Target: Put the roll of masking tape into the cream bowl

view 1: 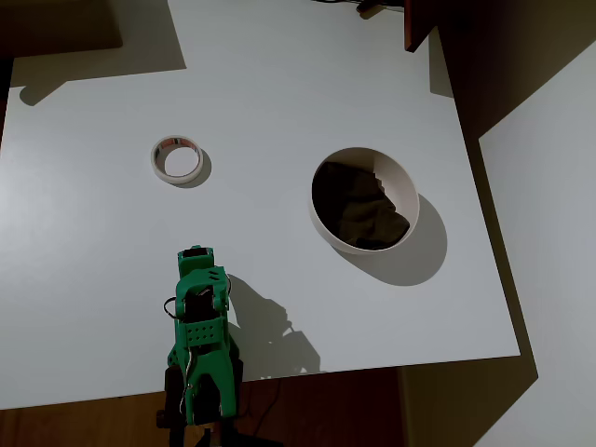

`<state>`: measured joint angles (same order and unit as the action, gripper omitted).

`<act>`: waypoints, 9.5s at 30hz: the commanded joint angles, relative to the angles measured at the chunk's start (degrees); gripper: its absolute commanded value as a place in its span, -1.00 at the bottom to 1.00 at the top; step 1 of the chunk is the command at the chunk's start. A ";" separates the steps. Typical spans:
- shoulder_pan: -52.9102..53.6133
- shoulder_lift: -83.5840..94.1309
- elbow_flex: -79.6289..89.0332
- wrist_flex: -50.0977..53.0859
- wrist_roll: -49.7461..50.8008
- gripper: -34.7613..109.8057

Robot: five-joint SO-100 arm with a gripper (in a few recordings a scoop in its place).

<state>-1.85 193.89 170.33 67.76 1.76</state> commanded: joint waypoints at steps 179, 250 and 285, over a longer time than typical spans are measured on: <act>-0.44 -132.36 -102.04 0.18 3.16 -0.33; 48.43 -90.88 -115.40 3.25 2.81 -0.64; 59.41 -120.06 -115.22 -4.31 -2.72 -0.64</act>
<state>58.45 71.89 58.62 62.49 0.09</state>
